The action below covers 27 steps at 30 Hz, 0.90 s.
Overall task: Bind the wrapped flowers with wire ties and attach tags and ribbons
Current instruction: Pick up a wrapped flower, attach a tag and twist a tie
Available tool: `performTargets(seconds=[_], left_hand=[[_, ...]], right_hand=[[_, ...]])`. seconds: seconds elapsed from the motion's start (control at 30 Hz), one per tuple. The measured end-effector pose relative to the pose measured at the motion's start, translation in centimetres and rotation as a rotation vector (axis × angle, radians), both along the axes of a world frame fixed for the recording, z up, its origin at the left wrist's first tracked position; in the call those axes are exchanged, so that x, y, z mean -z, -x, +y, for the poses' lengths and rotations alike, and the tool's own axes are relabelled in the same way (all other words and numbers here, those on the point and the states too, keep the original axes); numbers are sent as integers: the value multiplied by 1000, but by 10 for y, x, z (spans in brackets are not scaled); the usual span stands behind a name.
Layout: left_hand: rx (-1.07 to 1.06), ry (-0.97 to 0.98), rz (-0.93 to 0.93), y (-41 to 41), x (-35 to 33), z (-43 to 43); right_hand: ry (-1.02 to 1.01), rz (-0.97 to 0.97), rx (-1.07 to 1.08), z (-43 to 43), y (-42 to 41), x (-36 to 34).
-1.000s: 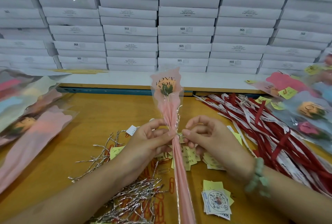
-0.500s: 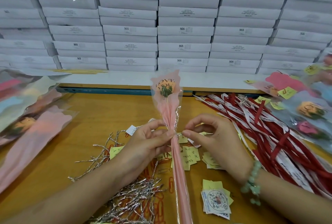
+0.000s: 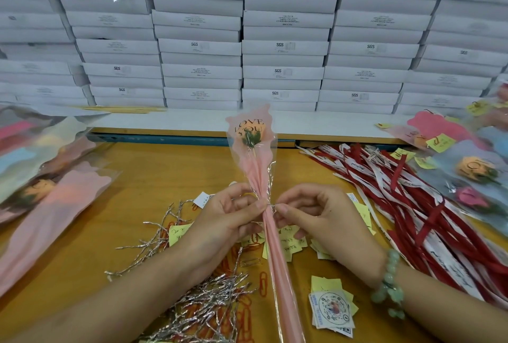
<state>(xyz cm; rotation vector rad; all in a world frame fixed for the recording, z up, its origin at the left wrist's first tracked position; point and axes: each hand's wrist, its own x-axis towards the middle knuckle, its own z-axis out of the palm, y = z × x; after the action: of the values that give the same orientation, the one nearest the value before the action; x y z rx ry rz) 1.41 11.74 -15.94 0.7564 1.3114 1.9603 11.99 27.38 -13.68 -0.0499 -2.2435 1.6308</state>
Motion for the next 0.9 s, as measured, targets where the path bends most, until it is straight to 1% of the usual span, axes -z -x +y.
performTargets(seconds=[0.07,0.2,0.5,0.6,0.67,0.83,0.9], left_hand=[[8,-2,0,-1,-1,0],[12,-3,18,0,-2,0],[10,27,40,1,0,0],[7,35,47,1,1,1],[12,33,54,1,2,1],[26,26,61,2,3,1],[25,18,62,3,4,1]], right_hand=[[61,-20,-6,1,1,-1],[22,-83,-13,1,1,-2],[54,-84,-69,1,0,-4],[103,-109,-68,0,1,-4],[184,-149,-71,-1,1,-5],[583,-325,-140,0,2,-6],[675,-348,-178,2,2,-7]])
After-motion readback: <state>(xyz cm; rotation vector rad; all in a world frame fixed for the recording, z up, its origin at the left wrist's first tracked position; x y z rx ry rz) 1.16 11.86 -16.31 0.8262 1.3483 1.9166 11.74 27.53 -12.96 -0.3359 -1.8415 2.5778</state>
